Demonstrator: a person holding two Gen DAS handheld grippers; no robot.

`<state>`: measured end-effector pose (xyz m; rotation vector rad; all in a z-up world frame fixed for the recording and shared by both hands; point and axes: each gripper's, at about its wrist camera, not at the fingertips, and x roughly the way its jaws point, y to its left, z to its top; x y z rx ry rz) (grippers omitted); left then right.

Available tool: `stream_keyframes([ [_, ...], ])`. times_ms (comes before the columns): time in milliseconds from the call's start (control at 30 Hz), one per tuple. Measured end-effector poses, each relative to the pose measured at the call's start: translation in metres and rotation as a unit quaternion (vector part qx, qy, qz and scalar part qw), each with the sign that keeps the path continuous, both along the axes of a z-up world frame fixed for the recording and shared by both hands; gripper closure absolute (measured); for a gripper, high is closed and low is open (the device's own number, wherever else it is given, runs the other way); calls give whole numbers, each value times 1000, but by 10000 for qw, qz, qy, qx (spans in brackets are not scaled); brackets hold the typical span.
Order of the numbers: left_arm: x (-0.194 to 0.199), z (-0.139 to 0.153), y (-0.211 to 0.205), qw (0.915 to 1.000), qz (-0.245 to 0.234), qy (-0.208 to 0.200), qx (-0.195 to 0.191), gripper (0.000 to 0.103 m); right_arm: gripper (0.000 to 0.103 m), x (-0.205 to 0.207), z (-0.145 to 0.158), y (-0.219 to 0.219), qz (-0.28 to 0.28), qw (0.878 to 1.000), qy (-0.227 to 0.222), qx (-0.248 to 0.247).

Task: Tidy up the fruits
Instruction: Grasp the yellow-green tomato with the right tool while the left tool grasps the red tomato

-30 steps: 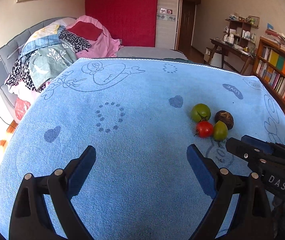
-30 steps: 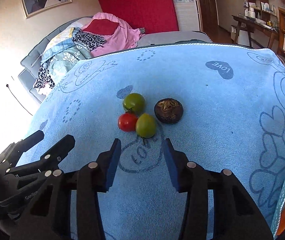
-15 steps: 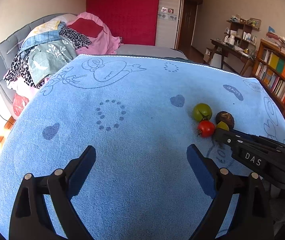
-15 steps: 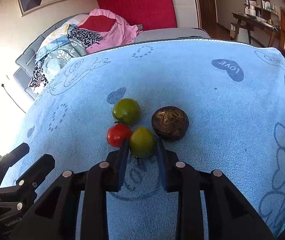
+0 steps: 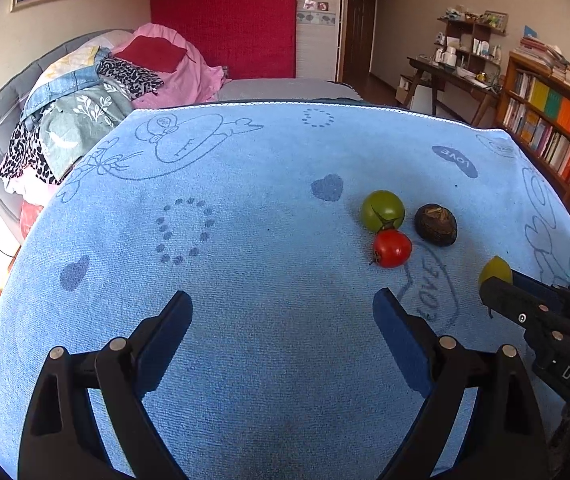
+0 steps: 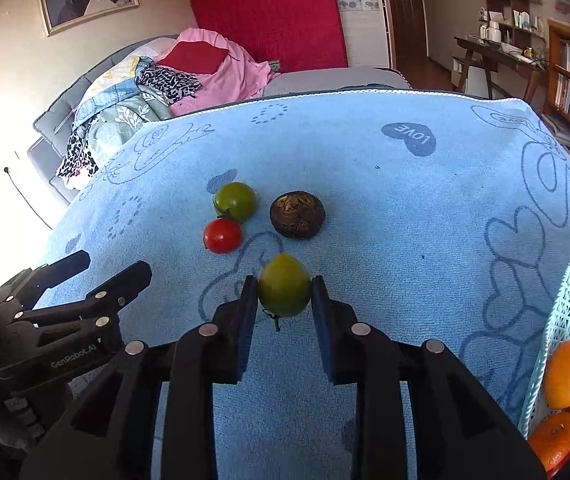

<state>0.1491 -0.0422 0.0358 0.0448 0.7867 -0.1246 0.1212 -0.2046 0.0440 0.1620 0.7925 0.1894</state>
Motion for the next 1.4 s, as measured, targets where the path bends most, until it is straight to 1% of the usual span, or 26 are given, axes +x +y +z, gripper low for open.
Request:
stream_keyframes([
  [133,12,1,-16,9996,-248,90,-91,21,75,-9,-1,-2,-14,9999,-97,-38],
  [300,25,1,-37,9987,-505,99,-37,33,75,-13,-4,-8,-44,9999,-113,36],
  [333,27,0,-41,9984,-552,103,-32,34,75,-13,-4,-9,-56,9999,-106,62],
  [367,29,0,-46,9982,-595,111,-28,36,75,-12,-4,-9,-65,9999,-102,83],
  [400,31,-1,-50,9979,-632,123,-21,41,75,-12,-4,-10,-76,9999,-105,99],
  [467,36,-5,-55,9975,-690,175,-21,46,75,-12,-4,-11,-87,9998,-122,113],
  [633,45,-10,-61,9966,-765,275,-162,55,75,-13,-5,-10,-80,9998,-157,95],
  [700,46,-13,-61,9959,-811,329,-231,63,75,-12,-6,-9,-79,9998,-146,93],
  [800,46,-15,-60,9951,-853,379,-325,70,75,-13,-7,-8,-95,9998,-149,77],
  [900,45,-15,-58,9938,-927,429,-429,74,75,-14,-6,-7,-117,9998,-187,14],
  [1067,38,-11,-58,9931,-992,403,-478,74,75,-19,-1,-6,-177,9993,-306,-71],
  [1300,17,8,-60,9938,-1039,7,-391,74,75,-32,12,-10,-316,9985,-451,6],
  [1400,11,15,-61,9933,-1075,-87,-406,74,75,-39,17,-10,-345,9981,-506,15],
])
